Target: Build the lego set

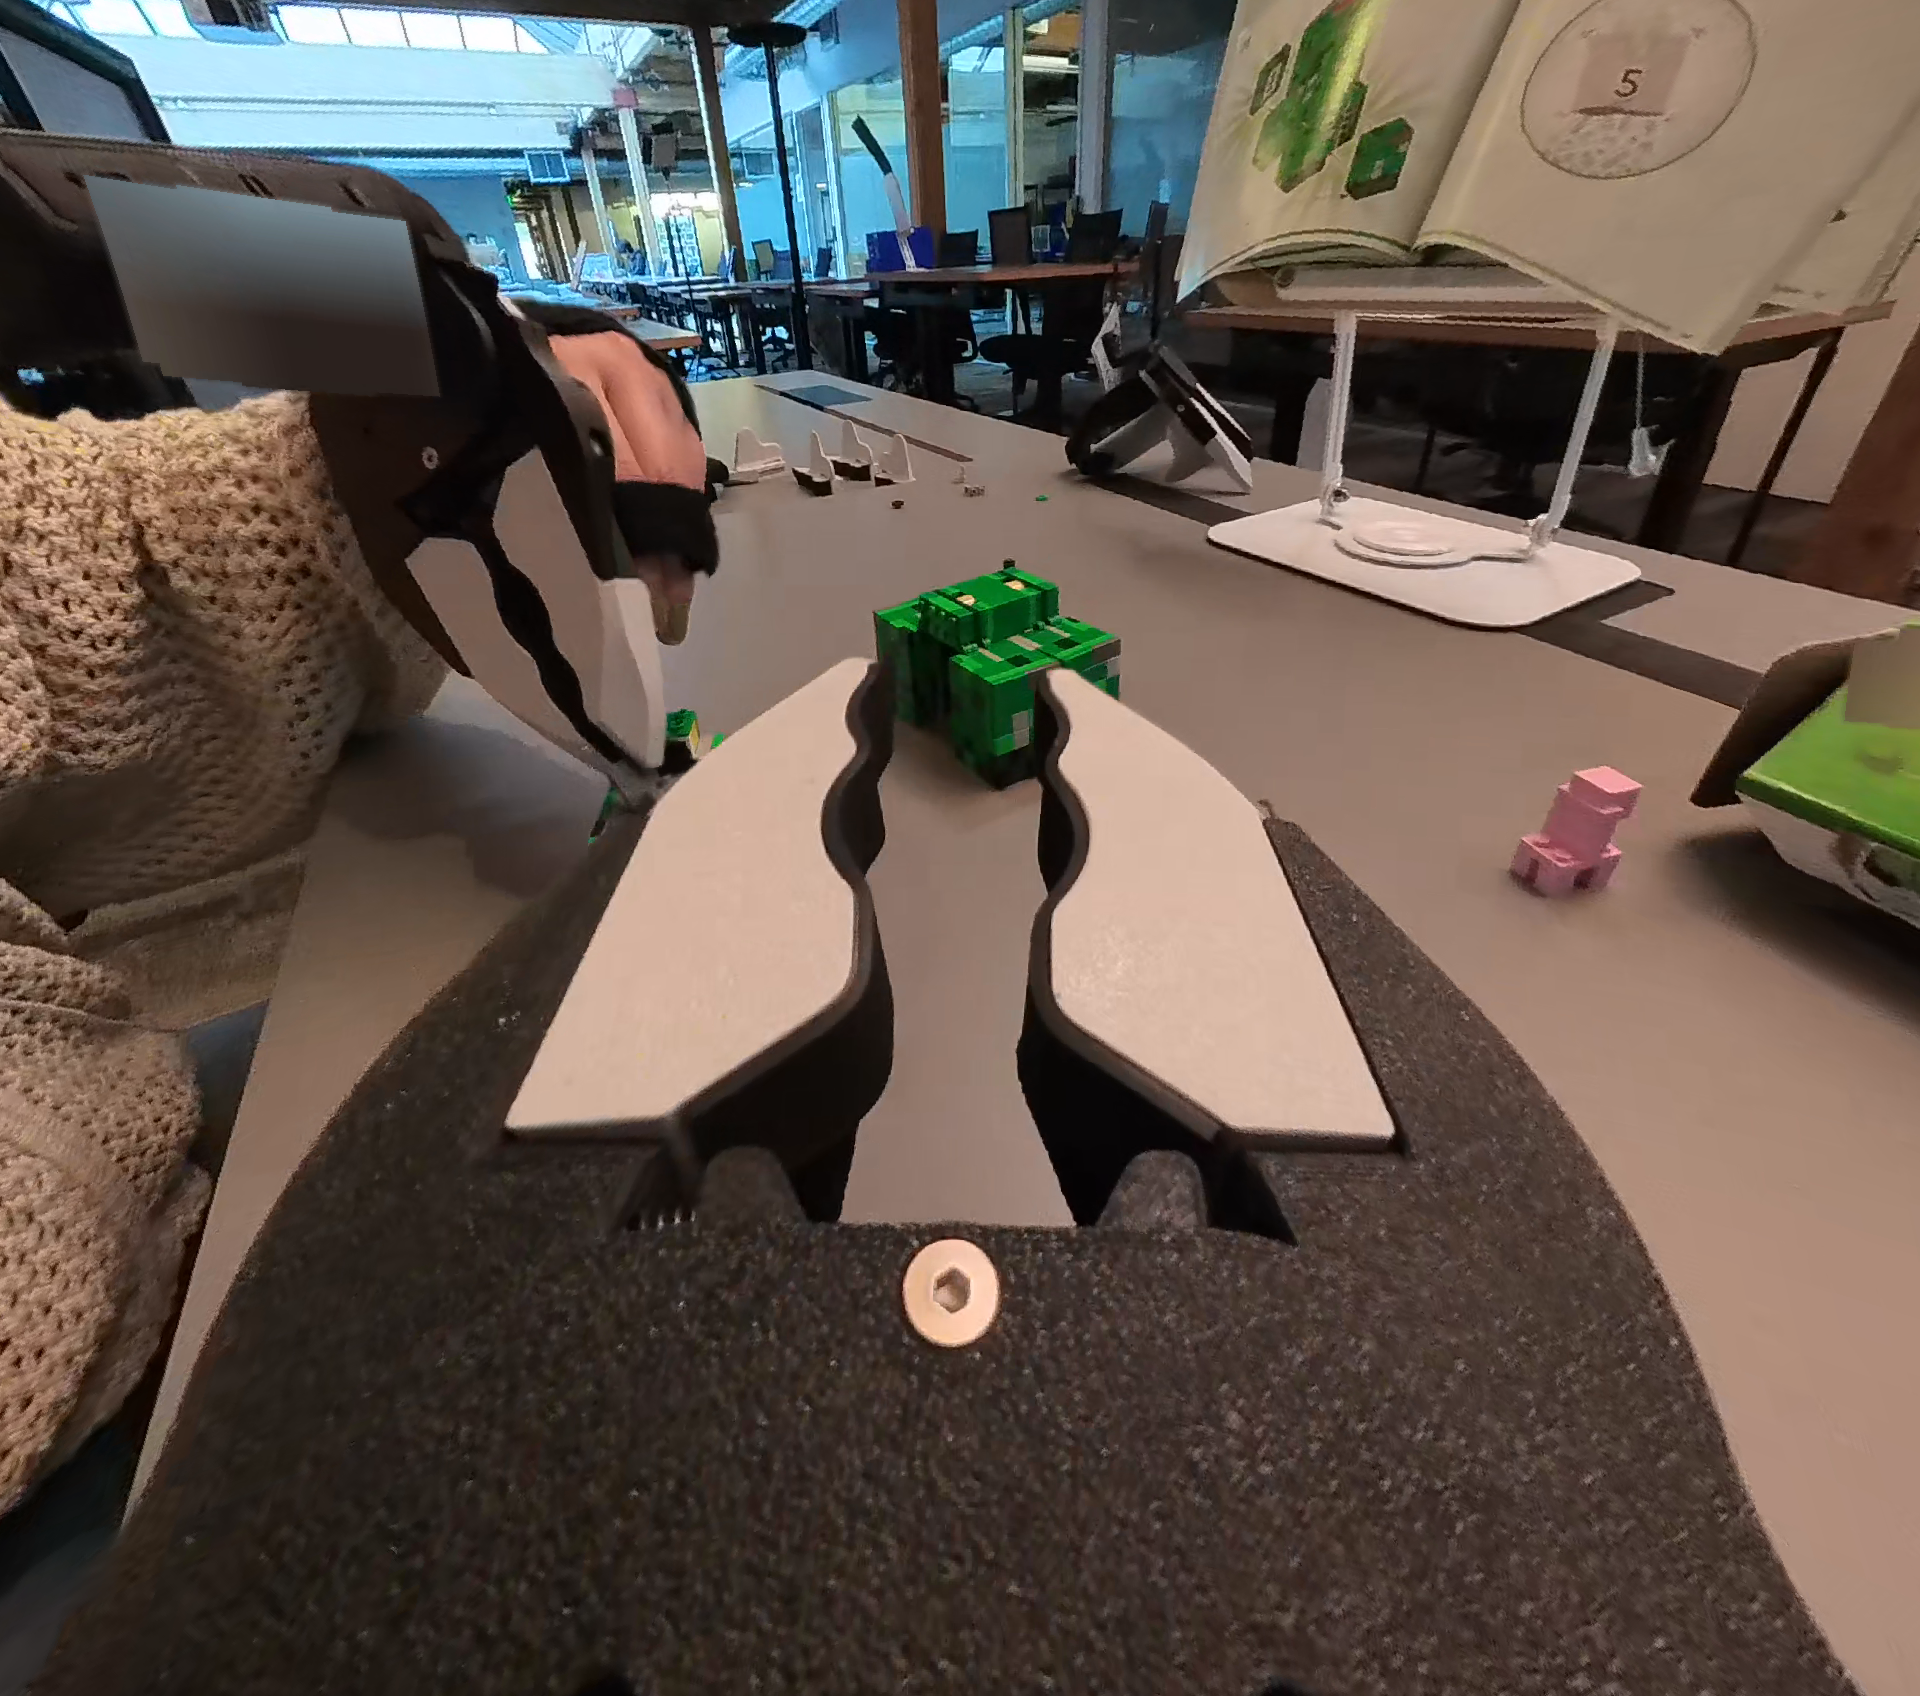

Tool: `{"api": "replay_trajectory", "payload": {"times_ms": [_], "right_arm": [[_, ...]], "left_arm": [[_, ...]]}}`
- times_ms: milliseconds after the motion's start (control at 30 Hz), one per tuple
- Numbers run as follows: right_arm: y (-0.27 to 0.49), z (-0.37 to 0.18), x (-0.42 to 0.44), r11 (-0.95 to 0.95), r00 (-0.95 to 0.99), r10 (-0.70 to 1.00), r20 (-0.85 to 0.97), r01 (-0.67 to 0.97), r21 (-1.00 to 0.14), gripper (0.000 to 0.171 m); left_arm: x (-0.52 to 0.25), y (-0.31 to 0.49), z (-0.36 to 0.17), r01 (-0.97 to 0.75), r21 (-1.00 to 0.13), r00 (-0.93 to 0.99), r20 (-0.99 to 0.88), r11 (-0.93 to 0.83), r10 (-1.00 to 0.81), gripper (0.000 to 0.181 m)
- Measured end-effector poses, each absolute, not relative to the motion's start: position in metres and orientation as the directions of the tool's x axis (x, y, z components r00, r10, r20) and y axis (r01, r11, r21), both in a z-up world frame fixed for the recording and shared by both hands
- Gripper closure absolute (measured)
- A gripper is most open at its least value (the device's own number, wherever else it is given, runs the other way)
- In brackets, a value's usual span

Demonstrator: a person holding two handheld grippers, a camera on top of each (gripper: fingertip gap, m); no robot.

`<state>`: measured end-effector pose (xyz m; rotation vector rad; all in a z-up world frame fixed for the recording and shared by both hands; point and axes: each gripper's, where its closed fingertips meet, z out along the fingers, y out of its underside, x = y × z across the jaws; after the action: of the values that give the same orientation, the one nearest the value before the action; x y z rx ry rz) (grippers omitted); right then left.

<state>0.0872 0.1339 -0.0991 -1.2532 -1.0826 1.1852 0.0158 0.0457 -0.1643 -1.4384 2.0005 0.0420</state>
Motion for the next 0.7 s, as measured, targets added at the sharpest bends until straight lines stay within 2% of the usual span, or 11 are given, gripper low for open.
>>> {"api": "replay_trajectory", "payload": {"times_ms": [67, 167, 233, 333, 533, 700], "right_arm": [[0.132, -0.099, 0.086, -0.033, 0.098, 0.994, -0.038, -0.047, -0.998, 0.146], [0.127, -0.097, 0.085, -0.034, 0.077, 0.996, -0.039, -0.061, -0.998, 0.146], [0.124, -0.098, 0.083, -0.039, 0.058, 0.997, -0.042, -0.057, -0.998, 0.145], [0.116, -0.098, 0.078, -0.034, 0.012, 0.999, -0.035, -0.052, -0.998, 0.145], [0.093, -0.101, 0.068, 0.028, -0.092, 0.995, 0.030, -0.031, -0.999, 0.144], [0.065, -0.095, 0.058, 0.204, -0.122, 0.970, 0.210, -0.061, -0.977, 0.142]], "left_arm": [[0.022, 0.046, -0.154, -0.809, -0.420, -0.105, -0.585, 0.411, -0.804, 0.179], [0.032, 0.044, -0.122, -0.652, -0.630, 0.103, -0.626, 0.423, -0.773, 0.179], [0.034, 0.041, -0.104, -0.515, -0.774, 0.241, -0.544, 0.369, -0.803, 0.179], [0.033, 0.035, -0.088, -0.317, -0.914, 0.332, -0.357, 0.254, -0.873, 0.179], [0.032, 0.032, -0.077, -0.094, -0.995, 0.316, -0.069, 0.041, -0.946, 0.179], [0.030, 0.031, -0.063, 0.104, -0.977, 0.229, 0.205, -0.185, -0.952, 0.180]]}}
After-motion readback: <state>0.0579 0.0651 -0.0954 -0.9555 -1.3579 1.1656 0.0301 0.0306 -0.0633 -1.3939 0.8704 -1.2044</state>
